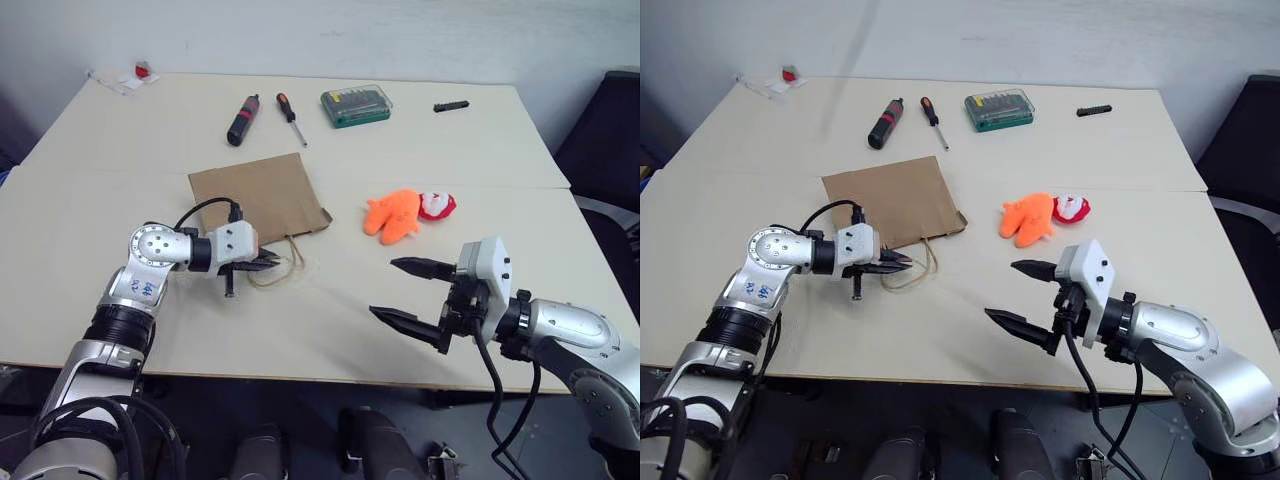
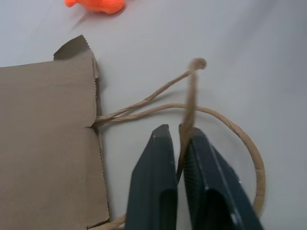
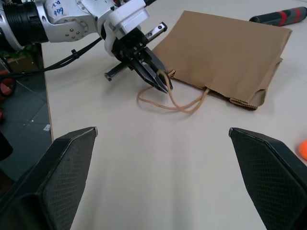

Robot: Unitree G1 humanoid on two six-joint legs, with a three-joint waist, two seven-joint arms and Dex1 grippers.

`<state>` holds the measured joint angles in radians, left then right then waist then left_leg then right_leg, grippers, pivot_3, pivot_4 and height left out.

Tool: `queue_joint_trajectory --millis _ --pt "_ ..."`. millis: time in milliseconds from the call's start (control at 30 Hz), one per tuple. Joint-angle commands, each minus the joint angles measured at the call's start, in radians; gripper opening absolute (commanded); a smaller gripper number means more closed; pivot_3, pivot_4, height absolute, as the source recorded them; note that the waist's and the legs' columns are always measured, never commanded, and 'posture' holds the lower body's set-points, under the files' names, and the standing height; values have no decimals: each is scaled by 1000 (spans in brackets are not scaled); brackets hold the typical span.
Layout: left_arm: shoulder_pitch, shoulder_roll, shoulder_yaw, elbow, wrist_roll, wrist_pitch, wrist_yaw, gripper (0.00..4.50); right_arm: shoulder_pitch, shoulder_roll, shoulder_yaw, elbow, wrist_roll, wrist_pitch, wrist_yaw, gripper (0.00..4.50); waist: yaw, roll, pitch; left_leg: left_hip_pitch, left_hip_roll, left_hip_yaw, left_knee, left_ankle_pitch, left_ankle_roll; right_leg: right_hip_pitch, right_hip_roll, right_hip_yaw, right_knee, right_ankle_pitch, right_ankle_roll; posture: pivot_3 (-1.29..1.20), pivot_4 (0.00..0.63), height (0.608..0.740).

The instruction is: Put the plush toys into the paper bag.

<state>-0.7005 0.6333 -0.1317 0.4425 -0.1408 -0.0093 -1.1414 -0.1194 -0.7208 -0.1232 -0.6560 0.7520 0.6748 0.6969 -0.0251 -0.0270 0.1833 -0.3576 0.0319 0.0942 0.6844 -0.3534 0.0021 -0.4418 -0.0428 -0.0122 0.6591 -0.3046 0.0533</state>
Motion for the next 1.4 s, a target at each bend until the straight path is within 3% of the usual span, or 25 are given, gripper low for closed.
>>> queue_joint_trajectory --millis 33,133,200,500,767,1100,1267,1400 --pt "-76 0 132 -136 -225 339 -5 5 -37 27 13 13 -21 -24 -26 4324 -2 0 0 0 0 0 0 0 0 0 0 0 1 0 0 0 150 740" --pt "-99 -4 205 -215 -354 567 32 0 -94 71 60 49 -44 -22 -42 3658 -4 0 0 0 0 0 0 1 -1 -1 0 0 1 0 0 0 150 740" --pt "-96 -11 234 -273 -407 660 64 0 -154 113 112 92 -79 -30 -52 2965 -6 0 0 0 0 0 0 1 -1 -1 0 1 2 0 0 0 150 740" --pt "-61 -95 323 -452 -530 827 252 0 -482 383 305 515 -321 -176 -89 28 -5 0 0 0 -1 0 1 2 -2 -2 0 1 4 0 0 0 150 740" --pt "-36 -133 388 -567 -652 913 361 0 -608 557 399 888 -489 -346 -58 28 -9 0 0 -1 0 0 0 2 -2 -2 0 0 3 0 0 0 150 740" --pt "-59 -146 393 -605 -749 951 412 0 -736 539 599 1163 -737 -455 151 28 -16 0 0 -1 0 0 1 2 -3 -2 -1 0 4 0 0 0 150 740" --pt "-43 -121 341 -661 -771 978 382 0 -831 584 578 1298 -761 -507 198 28 -34 0 0 -1 0 -1 0 3 -4 -2 -1 0 4 0 0 0 150 740" --pt "-8 -107 304 -699 -753 957 354 0 -883 649 466 1354 -647 -434 265 28 -39 0 0 0 0 -1 -1 3 -5 -2 0 0 4 0 0 0 150 740"
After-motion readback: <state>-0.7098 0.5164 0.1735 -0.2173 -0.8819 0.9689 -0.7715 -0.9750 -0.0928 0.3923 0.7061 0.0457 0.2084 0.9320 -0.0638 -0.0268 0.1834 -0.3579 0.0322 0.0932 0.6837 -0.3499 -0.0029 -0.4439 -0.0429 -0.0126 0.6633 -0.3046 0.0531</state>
